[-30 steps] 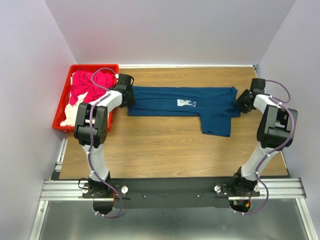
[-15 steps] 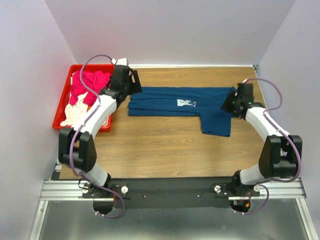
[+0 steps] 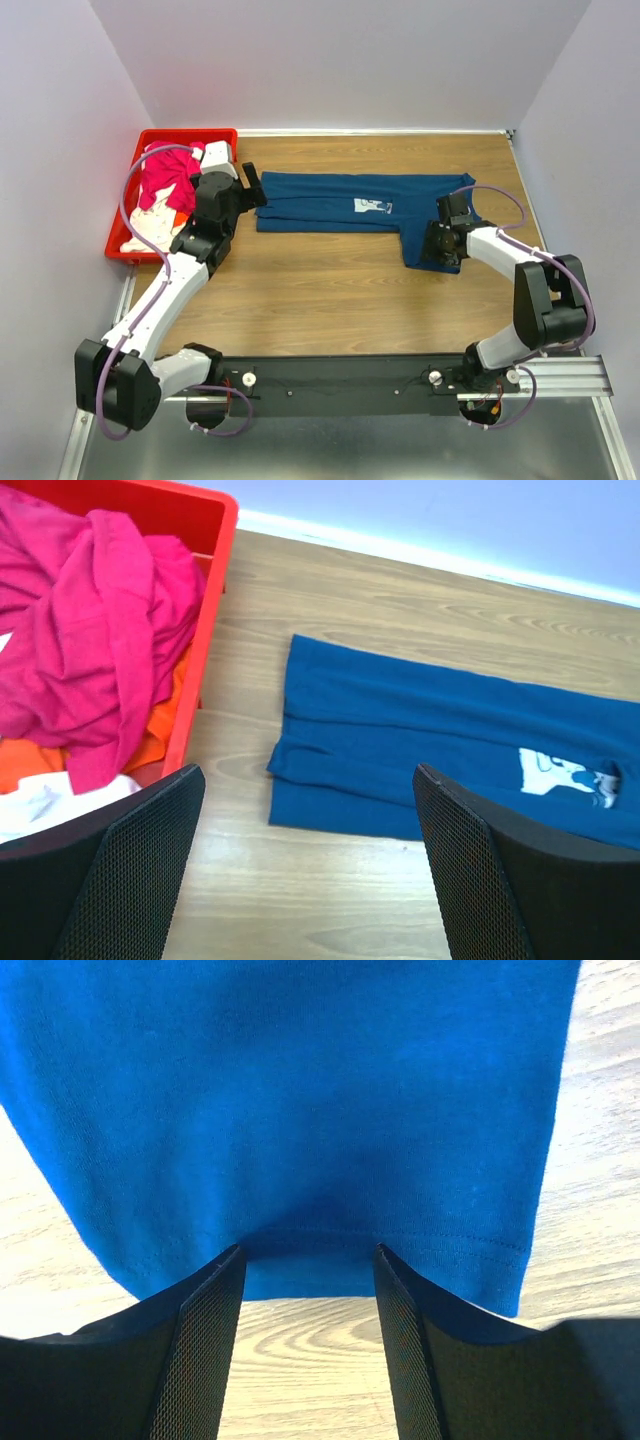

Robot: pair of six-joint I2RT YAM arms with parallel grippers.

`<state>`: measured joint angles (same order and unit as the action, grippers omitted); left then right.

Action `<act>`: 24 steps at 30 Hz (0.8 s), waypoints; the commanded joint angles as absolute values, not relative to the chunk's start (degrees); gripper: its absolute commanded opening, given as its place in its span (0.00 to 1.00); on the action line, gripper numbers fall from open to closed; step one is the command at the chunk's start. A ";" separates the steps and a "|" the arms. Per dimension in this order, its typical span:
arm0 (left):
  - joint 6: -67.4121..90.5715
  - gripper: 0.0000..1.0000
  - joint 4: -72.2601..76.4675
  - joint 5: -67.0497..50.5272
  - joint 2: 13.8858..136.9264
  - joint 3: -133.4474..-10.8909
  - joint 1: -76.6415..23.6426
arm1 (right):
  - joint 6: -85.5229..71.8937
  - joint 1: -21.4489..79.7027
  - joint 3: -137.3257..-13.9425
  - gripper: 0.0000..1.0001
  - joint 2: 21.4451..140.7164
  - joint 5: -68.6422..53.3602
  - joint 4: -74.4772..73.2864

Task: Fold and stack the t-shirts
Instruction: Fold the tshirt

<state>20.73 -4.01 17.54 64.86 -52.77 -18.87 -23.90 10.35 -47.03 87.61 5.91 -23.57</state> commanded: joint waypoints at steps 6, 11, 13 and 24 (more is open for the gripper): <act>19.42 0.93 -0.26 22.59 62.31 -47.81 -18.72 | -25.05 10.99 -45.88 0.43 92.36 8.35 -24.87; 19.60 0.93 -0.26 20.92 63.02 -47.73 -18.72 | -24.26 11.08 -47.28 0.11 92.46 10.89 -24.79; 19.60 0.93 -0.26 19.95 63.54 -47.81 -18.72 | -23.47 11.07 -49.47 0.01 92.11 12.04 -24.87; 19.34 0.92 -1.23 17.75 67.06 -48.69 -18.72 | -21.71 10.99 -75.10 0.01 102.71 15.29 -25.31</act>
<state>19.90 -1.37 18.90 65.54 -47.42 -18.87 -23.42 10.83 -64.31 94.76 11.18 -26.68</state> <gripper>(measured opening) 0.925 0.012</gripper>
